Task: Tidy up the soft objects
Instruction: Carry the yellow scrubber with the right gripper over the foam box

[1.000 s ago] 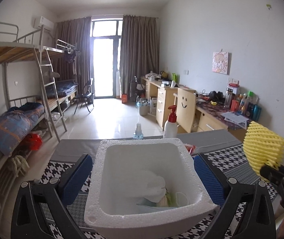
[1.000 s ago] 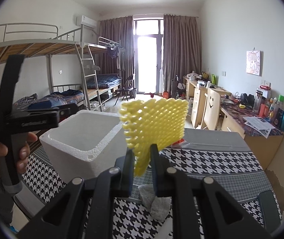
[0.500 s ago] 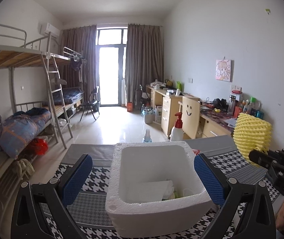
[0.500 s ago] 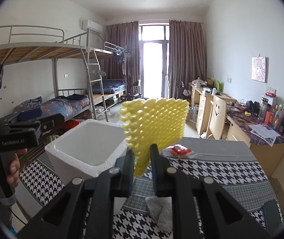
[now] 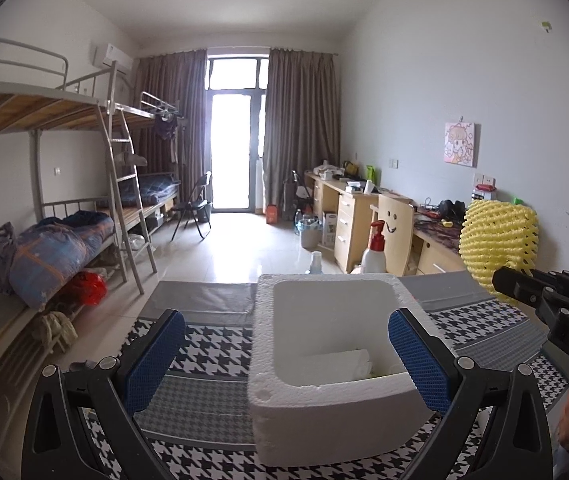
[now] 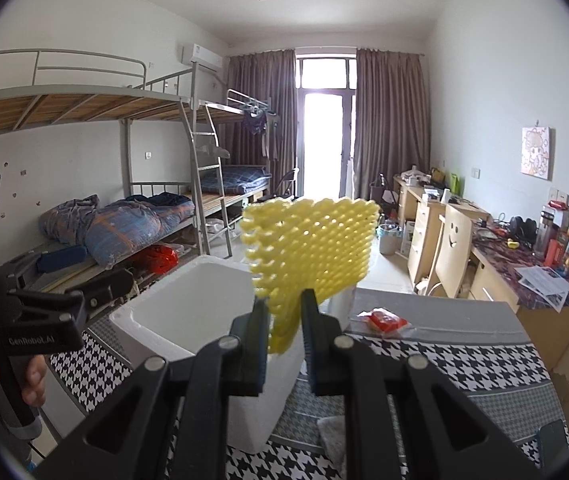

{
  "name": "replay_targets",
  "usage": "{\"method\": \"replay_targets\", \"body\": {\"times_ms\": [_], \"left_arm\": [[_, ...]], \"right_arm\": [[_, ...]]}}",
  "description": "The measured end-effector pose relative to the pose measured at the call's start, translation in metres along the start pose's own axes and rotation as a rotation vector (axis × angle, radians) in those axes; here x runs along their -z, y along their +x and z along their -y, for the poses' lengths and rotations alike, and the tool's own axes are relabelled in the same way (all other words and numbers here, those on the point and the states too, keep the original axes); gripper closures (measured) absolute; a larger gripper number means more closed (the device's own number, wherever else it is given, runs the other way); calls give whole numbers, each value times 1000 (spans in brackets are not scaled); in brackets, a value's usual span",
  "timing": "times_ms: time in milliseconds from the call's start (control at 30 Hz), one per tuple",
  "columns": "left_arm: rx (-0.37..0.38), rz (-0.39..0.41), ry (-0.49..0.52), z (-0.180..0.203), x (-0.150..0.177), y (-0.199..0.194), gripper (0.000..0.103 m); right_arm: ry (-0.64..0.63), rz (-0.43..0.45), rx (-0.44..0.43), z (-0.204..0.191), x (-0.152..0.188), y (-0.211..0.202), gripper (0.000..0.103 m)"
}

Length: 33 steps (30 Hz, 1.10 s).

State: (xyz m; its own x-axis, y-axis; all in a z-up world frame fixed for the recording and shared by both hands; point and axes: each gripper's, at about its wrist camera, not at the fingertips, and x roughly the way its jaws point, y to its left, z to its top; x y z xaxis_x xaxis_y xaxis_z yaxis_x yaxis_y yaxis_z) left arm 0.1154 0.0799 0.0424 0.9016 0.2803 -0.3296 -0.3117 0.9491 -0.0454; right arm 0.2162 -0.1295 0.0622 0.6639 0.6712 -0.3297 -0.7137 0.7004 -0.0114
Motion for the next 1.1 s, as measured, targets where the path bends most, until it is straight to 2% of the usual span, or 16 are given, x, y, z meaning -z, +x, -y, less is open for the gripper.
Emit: {"method": "replay_targets", "body": {"times_ms": [567, 1100], "left_arm": [[-36, -3, -50, -20, 13, -9, 1], [-76, 7, -71, -33, 18, -11, 1]], "right_arm": [[-35, -15, -88, -21, -11, 19, 84], [-39, -61, -127, -28, -14, 37, 84]]}}
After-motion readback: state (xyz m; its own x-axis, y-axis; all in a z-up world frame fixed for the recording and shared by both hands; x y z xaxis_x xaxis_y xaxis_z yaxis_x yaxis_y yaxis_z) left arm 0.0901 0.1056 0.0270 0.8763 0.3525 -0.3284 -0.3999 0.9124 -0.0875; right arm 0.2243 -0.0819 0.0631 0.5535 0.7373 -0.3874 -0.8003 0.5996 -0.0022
